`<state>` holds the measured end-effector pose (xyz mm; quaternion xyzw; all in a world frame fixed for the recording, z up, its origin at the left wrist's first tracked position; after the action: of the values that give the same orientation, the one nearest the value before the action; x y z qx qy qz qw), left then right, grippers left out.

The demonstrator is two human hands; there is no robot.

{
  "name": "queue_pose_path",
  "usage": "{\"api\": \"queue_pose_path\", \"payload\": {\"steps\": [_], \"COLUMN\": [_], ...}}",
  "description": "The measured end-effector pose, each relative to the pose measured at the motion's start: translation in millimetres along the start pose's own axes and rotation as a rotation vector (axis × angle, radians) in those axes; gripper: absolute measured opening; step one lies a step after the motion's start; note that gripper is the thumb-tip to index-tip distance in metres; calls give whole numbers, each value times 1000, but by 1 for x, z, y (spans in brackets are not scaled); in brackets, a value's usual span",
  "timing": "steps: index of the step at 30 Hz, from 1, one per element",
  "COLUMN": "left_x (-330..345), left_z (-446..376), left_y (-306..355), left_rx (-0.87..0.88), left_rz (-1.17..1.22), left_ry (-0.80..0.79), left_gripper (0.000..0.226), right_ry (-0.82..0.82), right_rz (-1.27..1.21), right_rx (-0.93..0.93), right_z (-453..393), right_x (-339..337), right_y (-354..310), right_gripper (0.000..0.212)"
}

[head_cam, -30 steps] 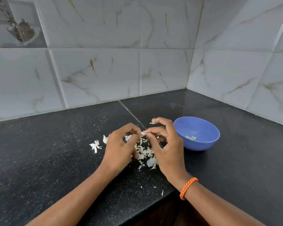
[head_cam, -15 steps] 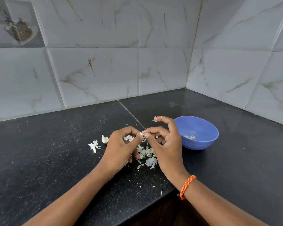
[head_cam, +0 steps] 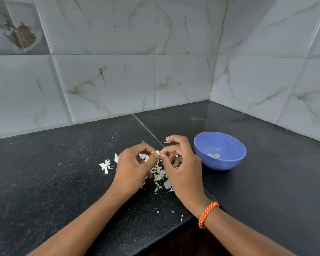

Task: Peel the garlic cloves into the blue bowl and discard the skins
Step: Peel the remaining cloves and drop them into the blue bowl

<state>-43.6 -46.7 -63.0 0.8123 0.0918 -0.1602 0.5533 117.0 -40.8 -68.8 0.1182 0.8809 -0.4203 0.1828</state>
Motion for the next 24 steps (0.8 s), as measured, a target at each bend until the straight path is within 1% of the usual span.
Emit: {"api": "queue_pose_path", "payload": {"steps": [4, 9, 11, 14, 18, 21, 24], "left_x": [0, -2, -3, -2, -3, -8, -11], "left_z": [1, 2, 2, 3, 1, -1, -3], "left_y": [0, 1, 3, 4, 0, -4, -8], "left_rx": [26, 106, 119, 124, 68, 10, -29], "left_rz": [-153, -413, -436, -448, -500, -514, -503], "left_ry": [26, 49, 47, 48, 102, 150, 163], "left_gripper": [18, 13, 11, 14, 19, 18, 21], "right_ry": [-25, -27, -24, -12, 6, -7, -35], "right_rz": [-56, -152, -197, -365, -523, -596, -603], "right_rx": [15, 54, 71, 88, 95, 132, 143], "right_z": [0, 1, 0, -2, -4, -5, -5], "right_x": [-2, -3, -4, -6, -8, -8, -8], "right_y": [2, 0, 0, 1, 2, 2, 2], "right_gripper": [39, 41, 40, 38, 41, 42, 43]}}
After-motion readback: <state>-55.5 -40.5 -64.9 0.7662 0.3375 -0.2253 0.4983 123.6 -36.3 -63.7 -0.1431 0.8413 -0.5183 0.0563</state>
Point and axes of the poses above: each hand's wrist, its own z-axis away from the middle knuckle, its own x-axis out of the palm, y = z × x, the point moved 1 cm from there along -z, towards the middle knuckle, and after that the axes turned 14 degrees about -y, right-handed, at the moved point
